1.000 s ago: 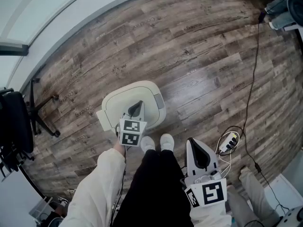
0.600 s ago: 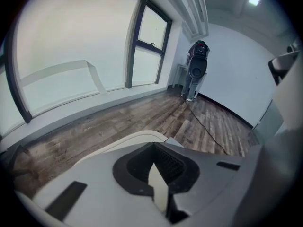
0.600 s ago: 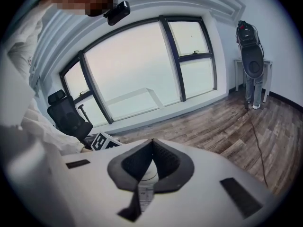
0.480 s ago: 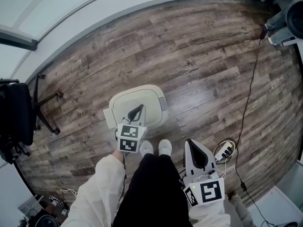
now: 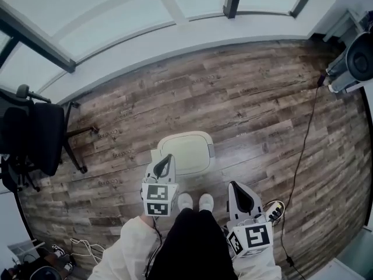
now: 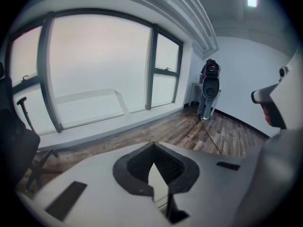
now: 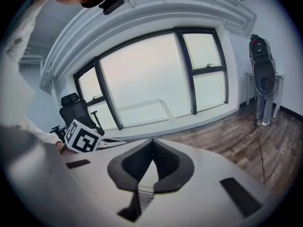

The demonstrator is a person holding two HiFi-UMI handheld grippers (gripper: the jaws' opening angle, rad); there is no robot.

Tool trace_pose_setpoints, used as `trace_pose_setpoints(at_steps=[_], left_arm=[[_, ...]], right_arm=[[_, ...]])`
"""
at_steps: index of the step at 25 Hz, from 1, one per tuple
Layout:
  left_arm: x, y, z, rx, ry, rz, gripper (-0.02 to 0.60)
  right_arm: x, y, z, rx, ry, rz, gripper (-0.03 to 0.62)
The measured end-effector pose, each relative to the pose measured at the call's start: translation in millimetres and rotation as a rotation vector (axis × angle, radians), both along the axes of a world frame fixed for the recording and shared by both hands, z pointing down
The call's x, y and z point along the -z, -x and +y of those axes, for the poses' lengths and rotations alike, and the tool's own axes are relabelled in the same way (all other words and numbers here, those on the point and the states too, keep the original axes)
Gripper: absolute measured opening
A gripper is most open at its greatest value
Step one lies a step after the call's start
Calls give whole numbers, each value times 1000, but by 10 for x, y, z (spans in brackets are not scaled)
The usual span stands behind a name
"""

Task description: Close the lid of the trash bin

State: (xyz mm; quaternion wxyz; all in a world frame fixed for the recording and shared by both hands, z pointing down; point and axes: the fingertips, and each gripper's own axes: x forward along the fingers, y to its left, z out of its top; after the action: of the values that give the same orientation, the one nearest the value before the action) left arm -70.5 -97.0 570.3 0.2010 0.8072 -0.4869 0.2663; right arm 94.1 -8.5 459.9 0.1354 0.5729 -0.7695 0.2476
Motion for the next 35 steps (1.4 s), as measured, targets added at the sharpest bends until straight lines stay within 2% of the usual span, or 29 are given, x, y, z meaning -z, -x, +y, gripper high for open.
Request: trace_pose_setpoints(at_steps=[2,6,15,21,25,35], left_arm=[[324,162,80,31,-31,-8,6],[1022,374,293,66,-64,30,8],[2651,571,807,101,-225,65,8],[3502,637,984,118,-309,95,8],[3823,710,1089,135,-336,95,6],[4076,663,1200,123,-376,108,7]], right_arm=[[205,58,32,13,-8,-1,23],[708,195,125,30,-46,-15,23],[2002,301,289,65,-155,-49,23],[2639,307,312,77,-220,-65,23],[2820,324,337,84,-238,-81,23],[3208,355,479,90,-308,-47,23]])
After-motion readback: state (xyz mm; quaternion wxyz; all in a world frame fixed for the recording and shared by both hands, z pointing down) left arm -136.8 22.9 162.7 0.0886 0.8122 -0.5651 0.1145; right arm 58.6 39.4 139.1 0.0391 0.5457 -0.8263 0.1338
